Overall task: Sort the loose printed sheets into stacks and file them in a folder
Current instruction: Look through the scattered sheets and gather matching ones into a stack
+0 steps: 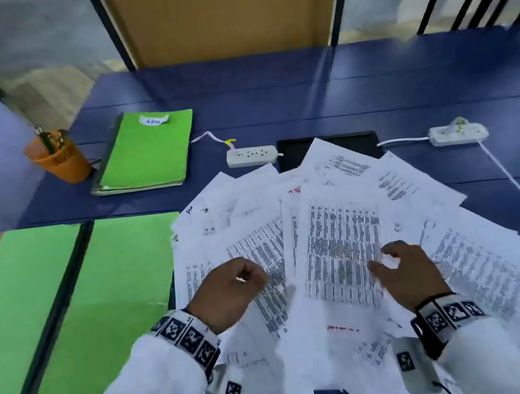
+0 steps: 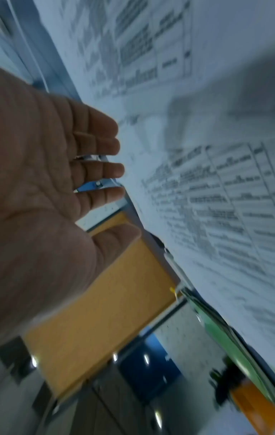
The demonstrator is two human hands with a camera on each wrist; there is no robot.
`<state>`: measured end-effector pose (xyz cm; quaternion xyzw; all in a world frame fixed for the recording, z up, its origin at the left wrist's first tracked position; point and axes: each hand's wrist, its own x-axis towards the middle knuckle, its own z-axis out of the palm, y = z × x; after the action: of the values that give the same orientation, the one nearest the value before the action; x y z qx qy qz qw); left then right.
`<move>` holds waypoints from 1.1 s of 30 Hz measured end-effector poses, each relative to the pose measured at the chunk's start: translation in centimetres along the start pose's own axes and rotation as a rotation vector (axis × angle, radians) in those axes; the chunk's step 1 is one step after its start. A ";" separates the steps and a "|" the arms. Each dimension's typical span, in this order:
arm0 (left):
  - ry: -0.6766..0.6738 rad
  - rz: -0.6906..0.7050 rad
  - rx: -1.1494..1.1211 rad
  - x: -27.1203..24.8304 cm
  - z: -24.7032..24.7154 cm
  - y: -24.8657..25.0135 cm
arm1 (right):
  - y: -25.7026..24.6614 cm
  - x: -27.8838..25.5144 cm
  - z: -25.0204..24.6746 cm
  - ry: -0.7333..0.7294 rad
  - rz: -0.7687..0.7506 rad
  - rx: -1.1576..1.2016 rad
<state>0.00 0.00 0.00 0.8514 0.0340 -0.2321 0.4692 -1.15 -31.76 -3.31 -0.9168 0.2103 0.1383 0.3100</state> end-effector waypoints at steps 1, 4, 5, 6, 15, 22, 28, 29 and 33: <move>-0.001 -0.016 -0.031 1.3 1.4 -0.7 | 0.9 0.8 0.1 0.045 0.061 0.020; -0.012 -0.151 -0.049 5.1 5.4 -1.0 | 3.4 3.6 0.4 0.051 0.276 0.091; -0.010 -0.183 -0.035 6.2 6.5 -1.0 | 3.7 4.4 0.6 0.023 0.326 0.122; -0.006 -0.196 -0.003 6.9 7.5 -0.6 | 3.9 5.0 1.0 -0.003 0.365 0.128; 0.066 -0.274 -0.030 10.4 11.5 2.1 | 2.7 7.7 2.3 -0.100 0.357 0.231; 0.153 -0.007 0.056 9.4 9.0 1.7 | 1.9 7.5 2.5 0.028 0.231 0.218; 0.198 0.138 -0.235 6.5 3.7 1.9 | -2.8 5.4 1.0 -0.012 0.083 0.575; 0.204 0.129 -0.265 6.2 3.0 1.7 | -4.0 4.7 0.7 0.034 0.014 0.566; 0.336 0.185 -0.312 5.2 1.5 1.8 | -7.9 1.6 -0.1 0.289 -0.275 0.529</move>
<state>4.58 -3.11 -1.49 0.7946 0.0690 -0.0352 0.6022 4.02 -26.66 0.21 -0.8345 0.1552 -0.0957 0.5200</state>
